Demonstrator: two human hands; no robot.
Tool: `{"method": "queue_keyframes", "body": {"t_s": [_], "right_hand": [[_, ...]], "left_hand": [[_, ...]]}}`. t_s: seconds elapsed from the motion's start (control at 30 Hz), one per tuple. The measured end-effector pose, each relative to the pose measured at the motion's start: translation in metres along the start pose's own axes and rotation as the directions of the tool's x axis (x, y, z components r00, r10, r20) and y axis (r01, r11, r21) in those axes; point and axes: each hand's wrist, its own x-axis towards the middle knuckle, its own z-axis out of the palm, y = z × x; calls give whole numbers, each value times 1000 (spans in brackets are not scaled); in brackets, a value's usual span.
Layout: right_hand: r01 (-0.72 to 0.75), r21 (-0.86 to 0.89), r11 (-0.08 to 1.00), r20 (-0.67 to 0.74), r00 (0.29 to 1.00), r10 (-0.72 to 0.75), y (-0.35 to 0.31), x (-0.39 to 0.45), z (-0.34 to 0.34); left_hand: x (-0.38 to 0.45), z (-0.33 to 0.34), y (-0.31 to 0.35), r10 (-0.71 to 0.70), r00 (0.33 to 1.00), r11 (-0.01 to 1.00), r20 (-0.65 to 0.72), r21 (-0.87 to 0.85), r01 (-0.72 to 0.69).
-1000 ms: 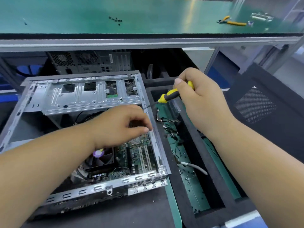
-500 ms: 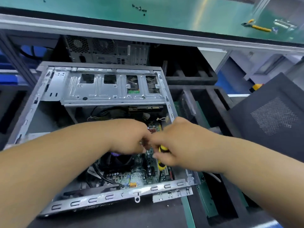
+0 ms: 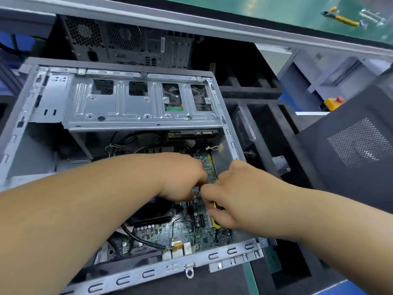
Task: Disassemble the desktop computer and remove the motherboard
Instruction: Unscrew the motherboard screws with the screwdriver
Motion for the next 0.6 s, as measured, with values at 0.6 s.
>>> {"method": "queue_keyframes", "body": {"t_s": [0.6], "right_hand": [[-34, -22, 999, 21, 999, 35, -2, 1, 5]], "left_hand": [[6, 9, -11, -33, 998, 999, 46, -36, 35]]}}
